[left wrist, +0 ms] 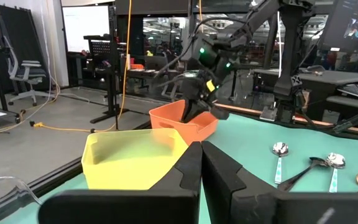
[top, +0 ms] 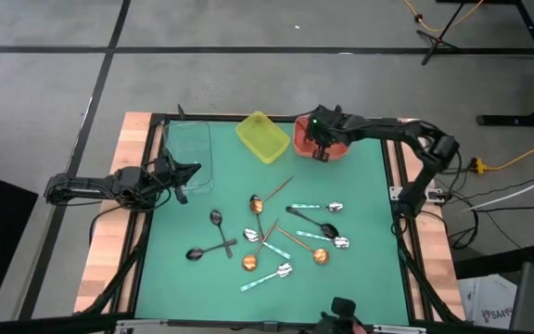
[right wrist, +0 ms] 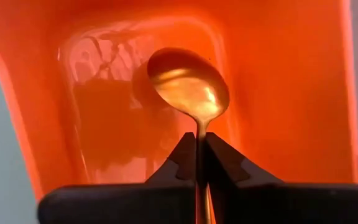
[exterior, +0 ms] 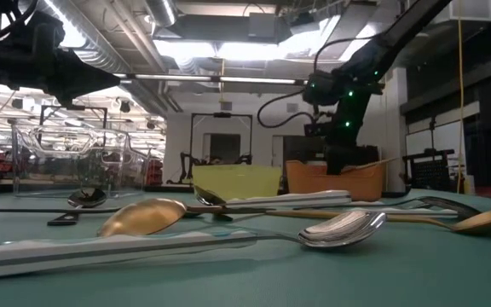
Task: Sort silverware by color (type)
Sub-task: Put the gold spoon into the orange bin
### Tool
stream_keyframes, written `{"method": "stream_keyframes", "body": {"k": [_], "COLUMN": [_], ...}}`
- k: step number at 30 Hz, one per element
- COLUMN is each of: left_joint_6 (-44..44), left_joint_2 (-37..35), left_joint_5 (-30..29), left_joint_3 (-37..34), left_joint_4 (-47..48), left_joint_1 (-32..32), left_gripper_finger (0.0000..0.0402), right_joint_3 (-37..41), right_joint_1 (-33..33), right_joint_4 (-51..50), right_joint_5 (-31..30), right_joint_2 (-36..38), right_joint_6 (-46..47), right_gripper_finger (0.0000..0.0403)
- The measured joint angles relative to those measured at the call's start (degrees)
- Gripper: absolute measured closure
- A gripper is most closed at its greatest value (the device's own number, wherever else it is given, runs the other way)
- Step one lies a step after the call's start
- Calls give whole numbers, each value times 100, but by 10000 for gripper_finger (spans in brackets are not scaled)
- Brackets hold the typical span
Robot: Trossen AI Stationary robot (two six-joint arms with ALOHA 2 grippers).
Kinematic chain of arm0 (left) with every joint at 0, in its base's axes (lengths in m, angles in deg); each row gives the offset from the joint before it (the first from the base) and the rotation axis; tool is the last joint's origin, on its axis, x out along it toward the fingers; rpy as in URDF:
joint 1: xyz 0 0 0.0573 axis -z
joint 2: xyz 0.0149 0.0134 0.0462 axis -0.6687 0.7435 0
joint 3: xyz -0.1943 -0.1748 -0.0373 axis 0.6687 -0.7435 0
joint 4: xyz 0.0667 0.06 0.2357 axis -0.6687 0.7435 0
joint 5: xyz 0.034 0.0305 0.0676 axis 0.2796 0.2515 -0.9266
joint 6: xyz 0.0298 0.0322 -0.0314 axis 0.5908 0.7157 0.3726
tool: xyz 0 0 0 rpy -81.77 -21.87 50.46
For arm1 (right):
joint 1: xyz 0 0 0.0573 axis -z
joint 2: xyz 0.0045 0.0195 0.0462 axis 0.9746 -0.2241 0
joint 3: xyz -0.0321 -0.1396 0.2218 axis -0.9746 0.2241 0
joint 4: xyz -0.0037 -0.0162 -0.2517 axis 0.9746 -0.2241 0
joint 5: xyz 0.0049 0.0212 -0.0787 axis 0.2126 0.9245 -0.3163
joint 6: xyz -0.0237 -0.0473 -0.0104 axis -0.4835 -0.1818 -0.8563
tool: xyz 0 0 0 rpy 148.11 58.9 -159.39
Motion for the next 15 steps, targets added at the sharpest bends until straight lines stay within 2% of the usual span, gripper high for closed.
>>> {"method": "stream_keyframes", "body": {"k": [15], "left_joint_6": [0], "left_joint_2": [-1], "left_joint_5": [0], "left_joint_3": [1], "left_joint_4": [0], "left_joint_1": [0], "left_gripper_finger": [398], "right_joint_3": [-11], "right_joint_1": [2], "right_joint_4": [405], "right_joint_5": [8], "right_joint_2": [-241], "right_joint_6": [1], "right_gripper_finger": [386]}}
